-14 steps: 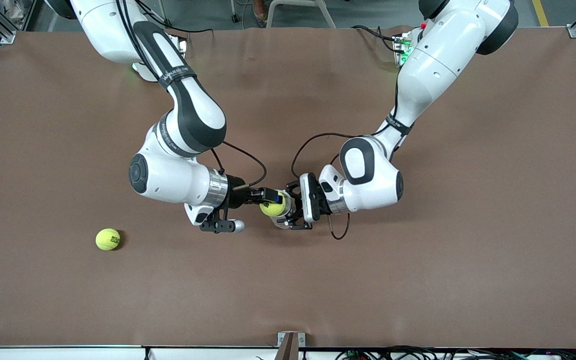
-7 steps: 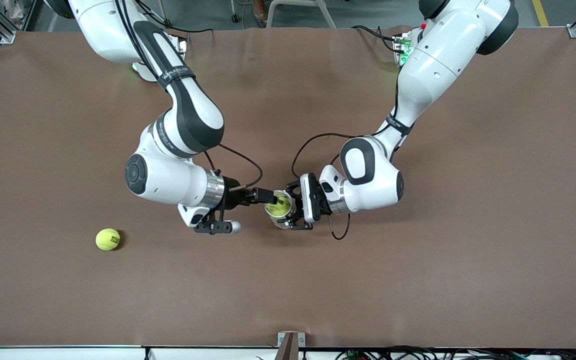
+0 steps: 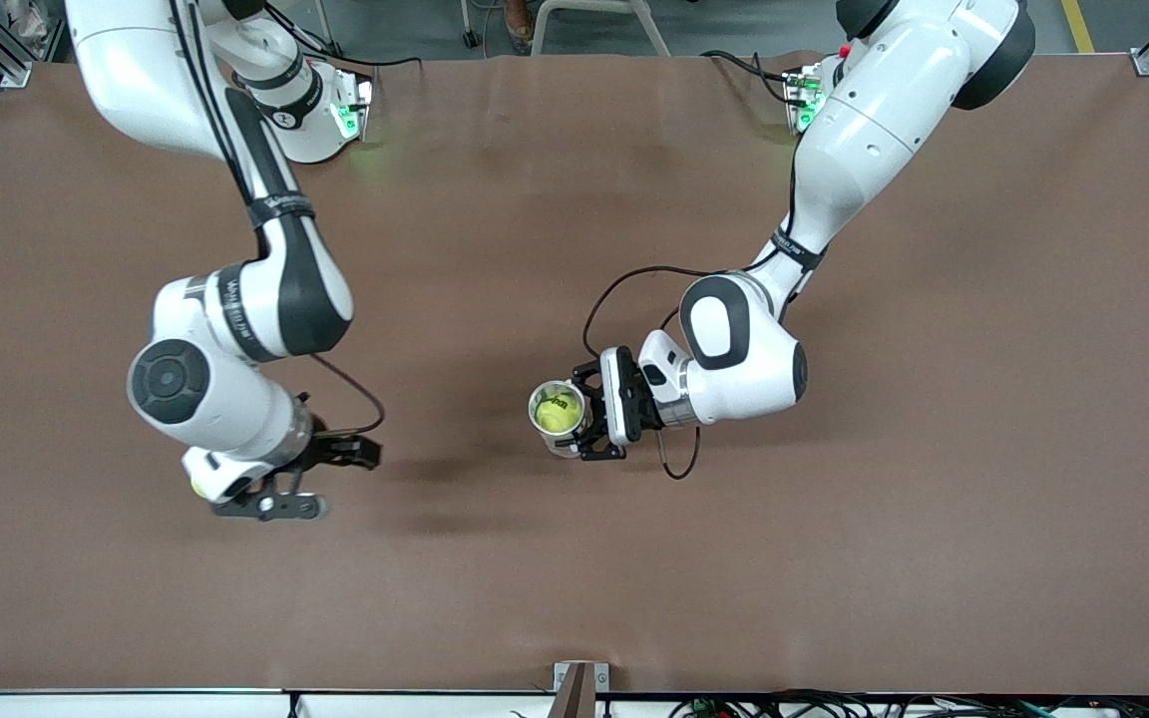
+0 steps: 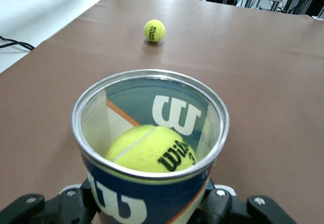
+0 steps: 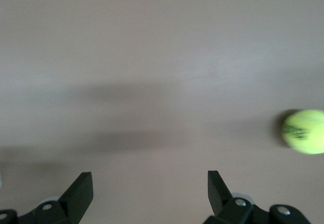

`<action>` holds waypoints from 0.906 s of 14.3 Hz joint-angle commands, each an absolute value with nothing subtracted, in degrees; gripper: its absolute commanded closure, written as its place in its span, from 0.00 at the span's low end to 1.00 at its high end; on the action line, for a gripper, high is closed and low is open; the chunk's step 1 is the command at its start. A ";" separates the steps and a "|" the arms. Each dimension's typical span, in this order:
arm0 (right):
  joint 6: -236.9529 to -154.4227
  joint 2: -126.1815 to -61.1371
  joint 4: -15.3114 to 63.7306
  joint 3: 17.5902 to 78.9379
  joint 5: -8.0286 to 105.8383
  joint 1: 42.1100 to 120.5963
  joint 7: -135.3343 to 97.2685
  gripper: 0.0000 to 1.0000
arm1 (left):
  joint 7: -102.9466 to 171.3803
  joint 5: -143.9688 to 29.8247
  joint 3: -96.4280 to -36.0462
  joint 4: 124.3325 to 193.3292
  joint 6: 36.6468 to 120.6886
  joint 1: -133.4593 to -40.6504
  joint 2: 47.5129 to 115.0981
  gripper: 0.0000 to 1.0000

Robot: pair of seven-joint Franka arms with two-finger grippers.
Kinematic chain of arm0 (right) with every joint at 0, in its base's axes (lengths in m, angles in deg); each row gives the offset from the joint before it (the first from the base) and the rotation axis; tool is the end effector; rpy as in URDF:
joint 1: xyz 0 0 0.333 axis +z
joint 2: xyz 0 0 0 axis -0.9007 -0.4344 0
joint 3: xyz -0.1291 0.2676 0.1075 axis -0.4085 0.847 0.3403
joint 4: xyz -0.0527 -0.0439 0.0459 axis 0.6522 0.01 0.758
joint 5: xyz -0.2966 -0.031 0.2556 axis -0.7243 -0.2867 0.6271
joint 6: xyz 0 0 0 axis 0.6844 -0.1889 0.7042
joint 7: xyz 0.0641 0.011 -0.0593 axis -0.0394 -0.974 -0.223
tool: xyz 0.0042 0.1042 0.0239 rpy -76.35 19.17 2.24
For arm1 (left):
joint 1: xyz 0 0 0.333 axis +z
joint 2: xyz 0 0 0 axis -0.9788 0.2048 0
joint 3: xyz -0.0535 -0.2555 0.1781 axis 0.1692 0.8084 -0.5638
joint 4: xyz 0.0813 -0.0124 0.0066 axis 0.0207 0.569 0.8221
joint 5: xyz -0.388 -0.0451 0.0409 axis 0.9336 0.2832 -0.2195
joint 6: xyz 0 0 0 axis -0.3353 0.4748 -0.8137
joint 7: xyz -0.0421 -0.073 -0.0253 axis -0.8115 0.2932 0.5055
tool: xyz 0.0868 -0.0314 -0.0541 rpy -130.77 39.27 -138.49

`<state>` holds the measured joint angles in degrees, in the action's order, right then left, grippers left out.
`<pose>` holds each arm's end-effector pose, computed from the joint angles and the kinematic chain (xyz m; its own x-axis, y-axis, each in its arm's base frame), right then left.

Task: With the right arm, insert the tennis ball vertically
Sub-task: 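Move the right gripper back to the second tennis ball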

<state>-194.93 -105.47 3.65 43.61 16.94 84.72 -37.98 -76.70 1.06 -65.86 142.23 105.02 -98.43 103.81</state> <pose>0.7067 0.1615 0.3645 0.9975 -0.0634 0.0321 -0.0639 -0.9978 0.0147 0.6129 -0.4210 0.2251 0.1357 -0.5319 0.8358 -0.9906 -0.0851 0.1067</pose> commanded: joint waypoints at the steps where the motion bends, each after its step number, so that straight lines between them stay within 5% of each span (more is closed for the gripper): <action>1: -194.24 -105.70 3.59 44.22 14.35 79.74 -36.21 0.00 | -78.58 2.40 -65.49 142.61 105.38 -98.04 103.76 0.25; 13: -203.21 -114.40 4.02 44.57 15.75 66.81 -2.44 0.00 | -78.67 2.49 -65.49 142.61 105.29 -97.87 103.41 0.23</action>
<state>-203.79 -114.87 4.08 43.38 15.59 68.36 -4.01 -76.72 1.11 -65.88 142.24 105.02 -98.37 103.82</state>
